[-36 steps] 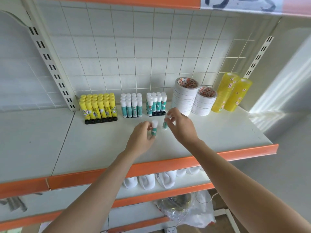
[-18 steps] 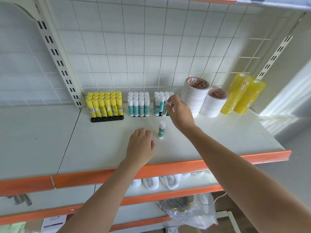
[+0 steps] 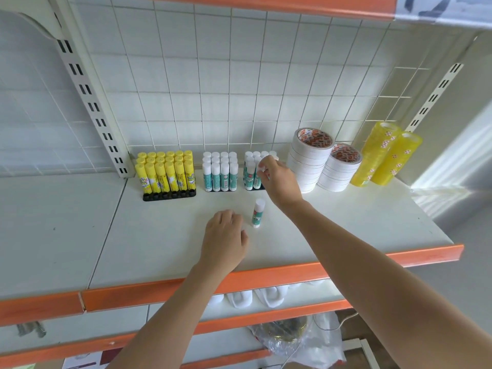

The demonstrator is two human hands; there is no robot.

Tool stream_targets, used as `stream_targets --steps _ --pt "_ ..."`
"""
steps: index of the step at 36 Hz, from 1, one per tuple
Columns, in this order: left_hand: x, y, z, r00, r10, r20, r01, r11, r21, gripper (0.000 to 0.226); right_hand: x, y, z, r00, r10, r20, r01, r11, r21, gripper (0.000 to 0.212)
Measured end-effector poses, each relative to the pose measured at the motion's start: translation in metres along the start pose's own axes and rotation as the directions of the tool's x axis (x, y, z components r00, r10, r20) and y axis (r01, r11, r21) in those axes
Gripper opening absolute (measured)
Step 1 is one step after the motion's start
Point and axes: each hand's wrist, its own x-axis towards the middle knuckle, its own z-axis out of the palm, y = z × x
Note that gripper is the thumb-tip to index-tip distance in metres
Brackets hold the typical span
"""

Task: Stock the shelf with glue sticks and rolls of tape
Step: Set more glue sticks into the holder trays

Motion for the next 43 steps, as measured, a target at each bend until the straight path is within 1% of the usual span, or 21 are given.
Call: stream_targets --steps 4,6,8,10,15,20,23,25,26,28,31,34,37,40,43 --pt "0.000 0.001 0.000 1.000 0.006 -0.013 -0.006 1.000 0.007 0.015 0.001 0.001 0.000 0.999 -0.049 -0.017 0.048 0.997 -0.061 0.010" --pt "0.000 0.001 0.000 1.000 0.003 -0.011 -0.003 1.000 0.008 0.015 0.001 0.003 -0.001 0.992 -0.118 -0.042 0.113 0.986 -0.119 0.006" --pt "0.000 0.001 0.000 1.000 0.000 -0.006 0.000 1.000 0.013 0.015 0.001 0.006 -0.001 0.981 -0.191 -0.040 0.182 0.968 -0.176 0.017" --pt "0.000 0.002 0.000 1.000 -0.001 0.002 0.001 1.000 0.014 0.014 0.000 0.006 -0.002 0.976 -0.217 0.011 0.214 0.953 -0.212 0.028" --pt "0.001 0.002 0.002 1.000 -0.006 0.001 0.006 1.000 0.029 0.014 0.004 0.006 -0.009 0.975 -0.193 0.109 0.215 0.941 -0.261 0.038" --pt "0.001 0.002 0.002 1.000 -0.012 0.011 0.011 1.000 0.026 0.014 0.005 0.001 -0.016 0.973 -0.083 0.217 0.150 0.938 -0.312 0.041" --pt "0.000 0.003 0.000 1.000 -0.017 0.021 0.016 1.000 0.020 0.013 0.008 -0.006 -0.026 0.953 -0.015 0.303 0.109 0.949 -0.295 0.045" --pt "0.000 0.003 -0.001 1.000 -0.017 0.026 0.016 1.000 0.018 0.013 0.009 -0.009 -0.033 0.938 -0.008 0.347 0.105 0.959 -0.261 0.049" --pt "0.000 0.003 -0.001 0.999 -0.015 0.030 0.014 1.000 0.017 0.013 0.007 -0.010 -0.037 0.938 -0.014 0.348 0.104 0.965 -0.243 0.050" --pt "0.000 0.003 -0.002 0.999 -0.013 0.042 0.013 1.000 0.015 0.013 -0.002 -0.012 -0.043 0.955 -0.039 0.295 0.104 0.973 -0.207 0.047" --pt "0.000 0.003 -0.002 0.999 -0.019 0.039 0.018 1.000 0.013 0.013 -0.023 -0.014 -0.045 0.979 -0.083 0.185 0.106 0.987 -0.117 0.036" --pt "0.001 0.003 -0.001 0.999 -0.017 0.038 0.017 1.000 0.011 0.015 -0.044 -0.017 -0.043 0.989 -0.103 0.104 0.107 0.994 -0.035 0.023" --pt "0.001 0.002 -0.001 0.998 -0.014 0.061 0.013 1.000 0.018 0.018 -0.060 -0.021 -0.043 0.994 -0.105 0.037 0.105 0.994 0.020 0.017" --pt "0.001 0.003 -0.002 0.998 -0.015 0.054 0.013 1.000 0.026 0.016 -0.072 -0.026 -0.041 0.996 -0.093 0.001 0.093 0.994 0.055 0.018" --pt "0.000 0.003 -0.003 0.999 -0.013 0.041 0.012 0.999 0.035 0.015 -0.079 -0.027 -0.035 0.994 -0.113 0.012 0.112 0.993 0.021 0.027"
